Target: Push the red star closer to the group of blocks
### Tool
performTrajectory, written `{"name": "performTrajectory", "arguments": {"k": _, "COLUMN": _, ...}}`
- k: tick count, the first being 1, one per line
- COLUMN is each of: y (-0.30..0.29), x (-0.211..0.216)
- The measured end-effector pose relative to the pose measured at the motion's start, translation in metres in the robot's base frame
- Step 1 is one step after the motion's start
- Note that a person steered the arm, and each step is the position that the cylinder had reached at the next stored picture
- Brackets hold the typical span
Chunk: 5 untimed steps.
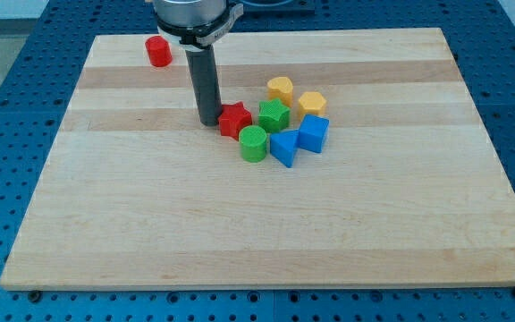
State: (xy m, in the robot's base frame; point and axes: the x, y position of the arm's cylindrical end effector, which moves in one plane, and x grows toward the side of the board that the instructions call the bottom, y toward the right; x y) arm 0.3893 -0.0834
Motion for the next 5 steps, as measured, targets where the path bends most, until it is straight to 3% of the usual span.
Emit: {"name": "performTrajectory", "arguments": {"k": 5, "y": -0.004, "x": -0.016}}
